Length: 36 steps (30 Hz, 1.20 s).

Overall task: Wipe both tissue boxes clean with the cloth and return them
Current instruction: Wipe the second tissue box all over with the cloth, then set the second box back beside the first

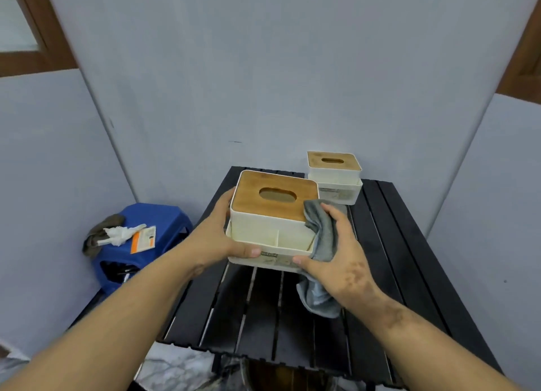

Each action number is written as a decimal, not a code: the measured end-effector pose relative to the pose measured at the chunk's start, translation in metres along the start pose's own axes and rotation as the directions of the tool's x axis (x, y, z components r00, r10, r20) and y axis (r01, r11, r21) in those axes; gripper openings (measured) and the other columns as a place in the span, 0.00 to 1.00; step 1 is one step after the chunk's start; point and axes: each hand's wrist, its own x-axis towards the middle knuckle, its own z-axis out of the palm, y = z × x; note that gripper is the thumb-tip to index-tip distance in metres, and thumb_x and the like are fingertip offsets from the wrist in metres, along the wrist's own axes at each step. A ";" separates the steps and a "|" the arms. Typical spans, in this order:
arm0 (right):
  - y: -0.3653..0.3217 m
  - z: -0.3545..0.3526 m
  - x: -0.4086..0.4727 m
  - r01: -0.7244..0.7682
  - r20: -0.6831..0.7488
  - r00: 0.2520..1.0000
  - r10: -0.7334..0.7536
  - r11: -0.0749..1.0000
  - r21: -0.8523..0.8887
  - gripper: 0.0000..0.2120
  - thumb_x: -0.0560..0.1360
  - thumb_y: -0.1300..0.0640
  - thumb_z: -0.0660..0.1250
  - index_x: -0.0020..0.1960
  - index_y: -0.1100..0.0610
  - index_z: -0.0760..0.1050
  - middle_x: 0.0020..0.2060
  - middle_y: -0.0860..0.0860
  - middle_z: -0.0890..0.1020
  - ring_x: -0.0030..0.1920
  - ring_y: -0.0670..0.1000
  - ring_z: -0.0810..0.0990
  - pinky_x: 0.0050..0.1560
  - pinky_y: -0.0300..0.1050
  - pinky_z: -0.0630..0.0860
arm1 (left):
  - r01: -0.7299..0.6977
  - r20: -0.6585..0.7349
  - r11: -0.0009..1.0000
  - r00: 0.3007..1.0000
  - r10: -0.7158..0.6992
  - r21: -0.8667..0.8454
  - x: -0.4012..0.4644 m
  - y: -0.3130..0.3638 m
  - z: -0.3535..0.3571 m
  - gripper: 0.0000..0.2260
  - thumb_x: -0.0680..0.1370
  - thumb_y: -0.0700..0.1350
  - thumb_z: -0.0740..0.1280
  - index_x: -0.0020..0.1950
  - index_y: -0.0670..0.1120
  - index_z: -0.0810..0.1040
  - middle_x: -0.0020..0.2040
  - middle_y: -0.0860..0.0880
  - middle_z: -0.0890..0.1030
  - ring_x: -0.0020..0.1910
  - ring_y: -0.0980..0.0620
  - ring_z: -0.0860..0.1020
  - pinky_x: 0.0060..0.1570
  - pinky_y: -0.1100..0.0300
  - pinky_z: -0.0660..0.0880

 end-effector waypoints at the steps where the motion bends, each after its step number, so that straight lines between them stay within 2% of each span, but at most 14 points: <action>1: -0.004 0.003 0.014 0.018 0.008 1.000 -0.018 1.000 0.006 0.45 0.61 0.60 0.83 0.70 0.41 0.64 0.62 0.31 0.71 0.60 0.27 0.70 0.56 0.19 0.66 | -0.010 -0.029 1.000 1.000 0.010 0.006 0.009 0.003 -0.007 0.53 0.63 0.41 0.85 0.78 0.61 0.57 0.68 0.56 0.74 0.66 0.55 0.75 0.59 0.62 0.78; 4: -0.008 0.017 0.063 0.067 0.040 0.997 -0.068 0.998 0.017 0.44 0.61 0.61 0.83 0.69 0.42 0.65 0.61 0.34 0.73 0.60 0.29 0.71 0.59 0.22 0.67 | -0.011 -0.117 1.000 0.993 0.010 -0.001 0.048 0.003 -0.035 0.50 0.65 0.35 0.83 0.78 0.57 0.60 0.66 0.56 0.75 0.63 0.57 0.75 0.56 0.66 0.77; 7: 0.002 0.035 0.115 0.092 0.045 0.995 -0.093 0.995 0.028 0.44 0.60 0.61 0.83 0.69 0.44 0.66 0.61 0.37 0.75 0.61 0.34 0.74 0.65 0.32 0.70 | 0.001 -0.125 1.000 0.992 -0.002 -0.011 0.095 -0.006 -0.063 0.51 0.62 0.37 0.83 0.78 0.56 0.61 0.67 0.53 0.75 0.66 0.53 0.73 0.65 0.56 0.74; 11: 0.028 0.059 0.178 0.126 0.035 0.992 -0.125 0.992 -0.027 0.45 0.59 0.58 0.84 0.71 0.49 0.65 0.62 0.44 0.76 0.63 0.43 0.75 0.68 0.41 0.71 | 0.037 -0.110 0.996 0.993 -0.046 -0.079 0.159 -0.021 -0.088 0.46 0.68 0.27 0.77 0.78 0.52 0.61 0.63 0.49 0.75 0.62 0.51 0.75 0.57 0.58 0.77; 14: 0.047 0.072 0.216 0.131 0.043 0.991 -0.129 0.990 -0.047 0.46 0.59 0.60 0.84 0.71 0.52 0.65 0.63 0.46 0.76 0.63 0.45 0.75 0.69 0.42 0.70 | 0.063 -0.096 0.990 0.993 -0.075 -0.123 0.200 -0.041 -0.099 0.45 0.68 0.25 0.74 0.78 0.52 0.62 0.64 0.47 0.76 0.65 0.46 0.76 0.58 0.54 0.78; 17: 0.065 0.082 0.245 0.109 0.058 0.993 -0.105 0.992 -0.064 0.47 0.60 0.63 0.83 0.72 0.53 0.64 0.63 0.48 0.76 0.62 0.48 0.75 0.66 0.37 0.69 | 0.086 -0.104 0.980 0.989 -0.106 -0.180 0.231 -0.062 -0.103 0.46 0.67 0.24 0.74 0.78 0.52 0.62 0.66 0.45 0.76 0.67 0.42 0.74 0.66 0.47 0.76; 20: 0.078 0.091 0.267 0.082 0.063 0.995 -0.076 0.991 -0.104 0.47 0.59 0.63 0.83 0.72 0.53 0.63 0.63 0.50 0.75 0.62 0.50 0.75 0.67 0.39 0.69 | 0.093 -0.099 0.970 0.988 -0.118 -0.225 0.255 -0.078 -0.105 0.50 0.60 0.29 0.78 0.77 0.53 0.63 0.68 0.44 0.76 0.68 0.41 0.74 0.68 0.43 0.75; 22: 0.085 0.095 0.277 0.066 0.062 0.996 -0.059 0.990 -0.127 0.47 0.59 0.63 0.83 0.72 0.53 0.63 0.64 0.51 0.75 0.62 0.51 0.75 0.68 0.42 0.69 | 0.091 -0.097 0.966 0.988 -0.117 -0.244 0.267 -0.084 -0.105 0.49 0.61 0.28 0.77 0.77 0.53 0.63 0.67 0.44 0.76 0.67 0.42 0.74 0.65 0.46 0.77; 26: 0.093 0.098 0.290 0.026 0.051 0.999 -0.019 0.990 -0.137 0.47 0.60 0.64 0.83 0.72 0.52 0.62 0.63 0.52 0.75 0.62 0.53 0.75 0.68 0.46 0.70 | 0.092 -0.115 0.959 0.985 -0.127 -0.267 0.281 -0.090 -0.101 0.41 0.70 0.22 0.70 0.76 0.50 0.62 0.64 0.44 0.76 0.62 0.45 0.76 0.50 0.57 0.80; 30: 0.099 0.101 0.295 -0.013 0.046 0.999 0.020 0.988 -0.156 0.47 0.61 0.64 0.83 0.72 0.52 0.61 0.63 0.54 0.75 0.62 0.54 0.75 0.68 0.46 0.70 | 0.108 -0.200 0.956 0.966 -0.166 -0.272 0.289 -0.097 -0.098 0.41 0.71 0.26 0.73 0.77 0.48 0.59 0.64 0.42 0.75 0.62 0.42 0.76 0.50 0.55 0.79; 33: 0.102 0.101 0.296 -0.056 0.033 0.997 0.063 0.986 -0.159 0.46 0.62 0.64 0.82 0.72 0.54 0.60 0.64 0.55 0.74 0.63 0.55 0.74 0.66 0.41 0.68 | 0.120 -0.245 0.962 0.952 -0.182 -0.247 0.292 -0.101 -0.092 0.40 0.72 0.29 0.75 0.77 0.49 0.59 0.62 0.43 0.76 0.58 0.44 0.77 0.53 0.54 0.78; 36: 0.099 0.099 0.298 -0.088 0.037 0.995 0.097 0.975 -0.204 0.47 0.62 0.64 0.82 0.73 0.55 0.58 0.64 0.56 0.73 0.63 0.56 0.74 0.65 0.40 0.68 | 0.128 -0.261 0.970 0.948 -0.180 -0.206 0.293 -0.101 -0.088 0.38 0.73 0.31 0.75 0.76 0.50 0.60 0.63 0.42 0.76 0.60 0.43 0.77 0.56 0.53 0.78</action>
